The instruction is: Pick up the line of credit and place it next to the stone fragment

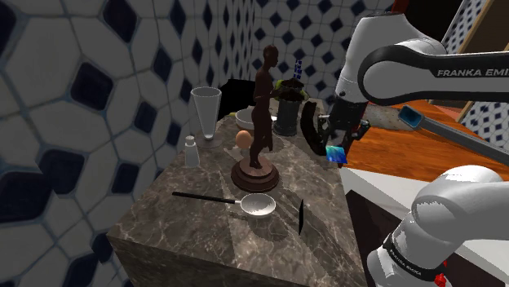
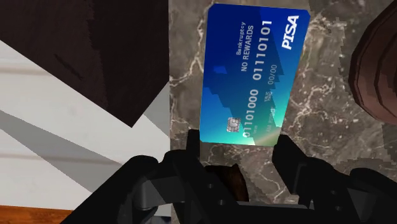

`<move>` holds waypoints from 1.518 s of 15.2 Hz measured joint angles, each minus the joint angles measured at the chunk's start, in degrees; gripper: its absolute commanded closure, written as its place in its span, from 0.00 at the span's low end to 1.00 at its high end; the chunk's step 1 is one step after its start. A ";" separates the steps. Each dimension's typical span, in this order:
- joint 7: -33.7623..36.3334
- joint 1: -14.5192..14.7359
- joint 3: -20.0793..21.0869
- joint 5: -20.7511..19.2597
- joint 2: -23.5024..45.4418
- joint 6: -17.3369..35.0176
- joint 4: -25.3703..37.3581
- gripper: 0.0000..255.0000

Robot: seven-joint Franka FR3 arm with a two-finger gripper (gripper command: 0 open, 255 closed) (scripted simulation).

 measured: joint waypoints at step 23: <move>0.76 -5.93 1.47 -4.59 25.69 0.31 25.45 1.00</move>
